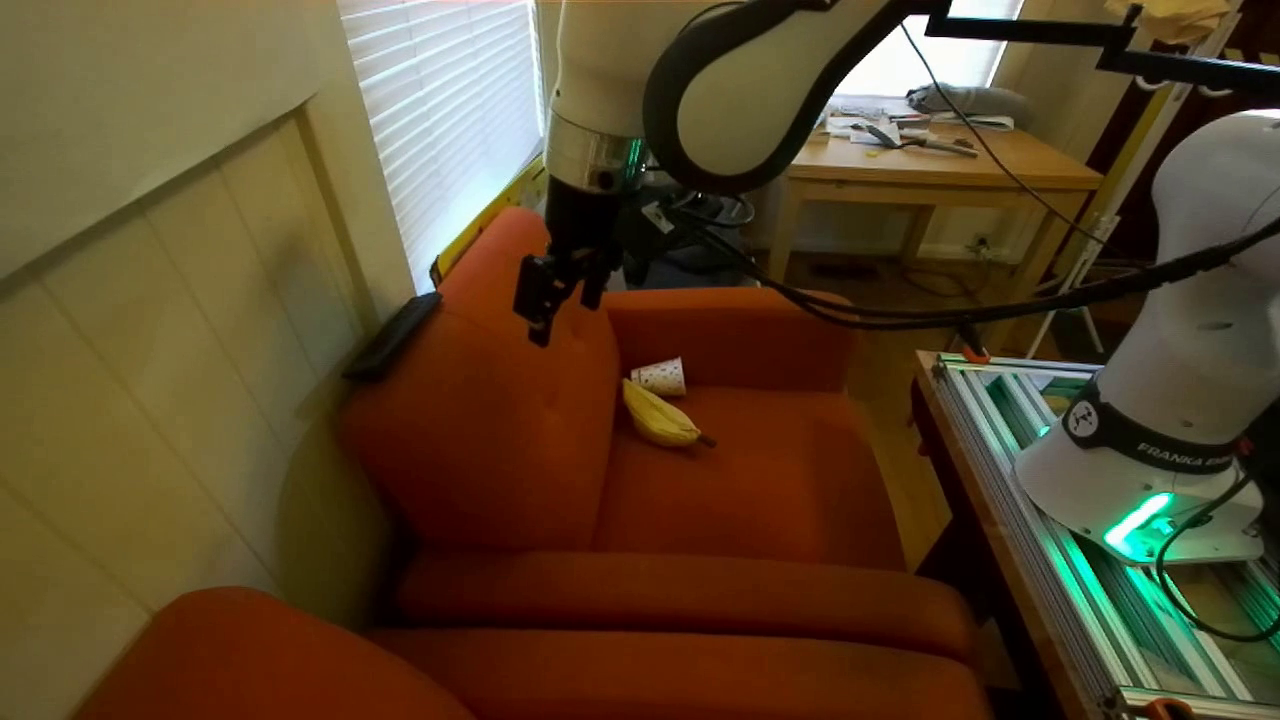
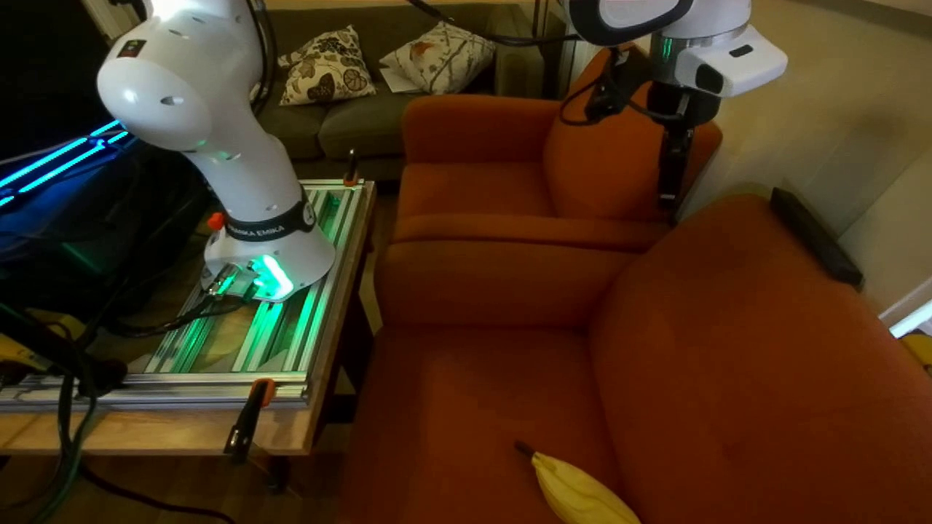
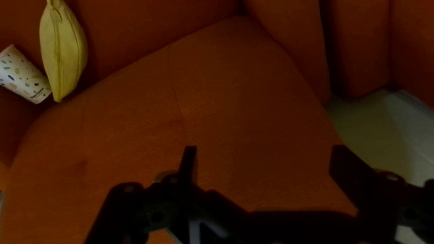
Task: Put the remote on the back of the sofa
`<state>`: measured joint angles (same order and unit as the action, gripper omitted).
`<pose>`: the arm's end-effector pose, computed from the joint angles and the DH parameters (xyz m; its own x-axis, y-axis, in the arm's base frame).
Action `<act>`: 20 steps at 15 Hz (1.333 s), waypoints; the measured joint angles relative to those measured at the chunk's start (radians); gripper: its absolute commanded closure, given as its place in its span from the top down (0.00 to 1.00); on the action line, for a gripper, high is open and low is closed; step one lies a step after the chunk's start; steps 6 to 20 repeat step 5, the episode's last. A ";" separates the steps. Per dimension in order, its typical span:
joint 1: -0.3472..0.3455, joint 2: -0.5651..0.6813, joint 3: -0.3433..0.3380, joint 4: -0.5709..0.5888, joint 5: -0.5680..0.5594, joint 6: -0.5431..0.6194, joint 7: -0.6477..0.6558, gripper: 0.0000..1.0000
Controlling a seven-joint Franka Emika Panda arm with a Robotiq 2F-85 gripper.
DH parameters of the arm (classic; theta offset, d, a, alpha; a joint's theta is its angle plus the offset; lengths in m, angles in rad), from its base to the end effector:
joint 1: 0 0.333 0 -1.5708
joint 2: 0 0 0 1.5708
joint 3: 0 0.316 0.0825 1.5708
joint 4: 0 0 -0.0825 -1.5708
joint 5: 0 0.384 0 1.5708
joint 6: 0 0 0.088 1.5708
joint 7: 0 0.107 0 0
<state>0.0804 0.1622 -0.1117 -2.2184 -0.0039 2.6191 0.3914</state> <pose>0.5676 -0.0169 0.3277 0.8875 -0.4010 0.2271 -0.3955 -0.9157 -0.0713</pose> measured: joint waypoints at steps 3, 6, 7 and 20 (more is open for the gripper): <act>-0.001 -0.013 0.014 -0.015 0.000 0.000 -0.056 1.00; -0.001 -0.012 0.017 -0.015 0.000 0.000 -0.057 1.00; -0.001 -0.012 0.017 -0.015 0.000 0.000 -0.057 1.00; -0.001 -0.012 0.017 -0.015 0.000 0.000 -0.057 1.00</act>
